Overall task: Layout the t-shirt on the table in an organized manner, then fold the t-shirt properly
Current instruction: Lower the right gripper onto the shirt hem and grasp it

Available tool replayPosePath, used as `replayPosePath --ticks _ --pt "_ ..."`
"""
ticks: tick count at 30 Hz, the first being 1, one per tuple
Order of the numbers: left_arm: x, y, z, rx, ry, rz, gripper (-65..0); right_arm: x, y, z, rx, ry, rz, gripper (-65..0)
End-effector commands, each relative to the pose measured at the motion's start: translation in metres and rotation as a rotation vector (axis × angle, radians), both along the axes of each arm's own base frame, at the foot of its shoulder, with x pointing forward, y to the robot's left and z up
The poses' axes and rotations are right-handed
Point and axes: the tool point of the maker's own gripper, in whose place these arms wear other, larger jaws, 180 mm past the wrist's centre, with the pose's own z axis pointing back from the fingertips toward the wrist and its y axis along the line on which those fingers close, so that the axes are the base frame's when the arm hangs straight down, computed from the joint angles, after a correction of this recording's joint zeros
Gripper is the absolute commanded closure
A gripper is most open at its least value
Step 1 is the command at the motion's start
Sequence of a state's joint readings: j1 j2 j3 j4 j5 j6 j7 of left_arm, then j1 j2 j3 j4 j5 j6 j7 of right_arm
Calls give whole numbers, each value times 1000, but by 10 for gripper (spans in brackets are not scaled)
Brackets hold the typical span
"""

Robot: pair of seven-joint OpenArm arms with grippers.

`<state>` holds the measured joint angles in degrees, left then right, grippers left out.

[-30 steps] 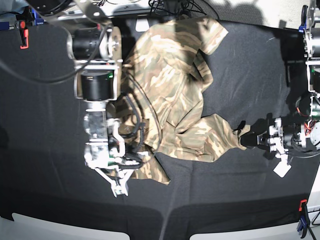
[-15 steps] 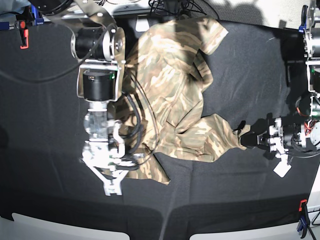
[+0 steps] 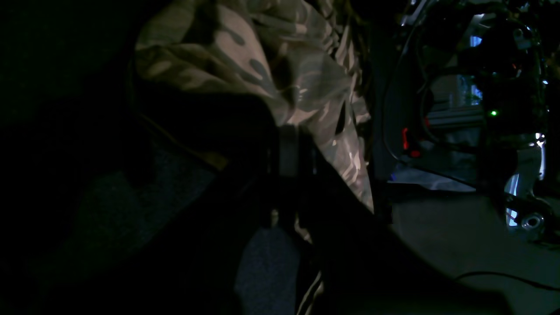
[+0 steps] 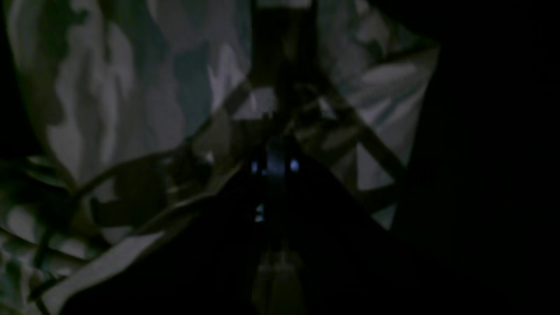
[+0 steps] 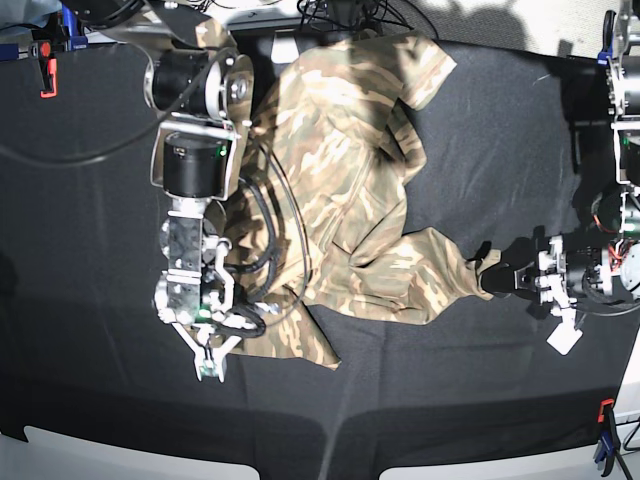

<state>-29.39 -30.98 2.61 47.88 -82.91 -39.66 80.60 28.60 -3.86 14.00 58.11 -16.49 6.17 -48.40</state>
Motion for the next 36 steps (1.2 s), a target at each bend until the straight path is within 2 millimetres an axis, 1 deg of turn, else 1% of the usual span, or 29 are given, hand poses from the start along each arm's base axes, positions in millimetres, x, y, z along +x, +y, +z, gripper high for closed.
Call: replayPosePath --ticks 1,5,10,11,15,18,21,22,23,25,27,31,33,36 --pt "14 6 22 -15 -65 16 0 16 3 21 1 -49 22 0" --pt "14 6 22 -15 -65 16 0 16 11 21 5 -45 90 0" --pt "14 6 22 -15 -65 16 0 17 16 23 -17 -44 124 0" --pt "14 6 22 -15 -65 16 0 18 22 24 -21 -45 161 0" --pt "14 6 22 -15 -65 16 0 15 50 26 -64 -24 410 0" --pt "14 6 22 -16 -65 16 0 10 58 24 -162 28 522 -7" --pt "14 5 23 -18 -66 17 0 7 63 23 -258 62 602 -193" --pt "14 6 23 -18 -66 17 0 7 65 23 -280 62 622 -236" --pt "14 6 23 -18 -66 17 0 7 67 23 -302 62 639 -258" --pt "14 5 23 -18 -66 17 0 8 68 24 -345 57 661 -259" --pt "14 5 23 -18 -66 17 0 10 69 24 -347 44 663 -258" --pt "14 5 23 -18 -66 17 0 3 77 20 -258 68 652 -258" --pt "14 6 22 -18 -66 17 0 -5 73 16 -220 125 617 -258" --pt "14 6 22 -18 -66 17 0 -19 56 6 -201 204 554 -256"
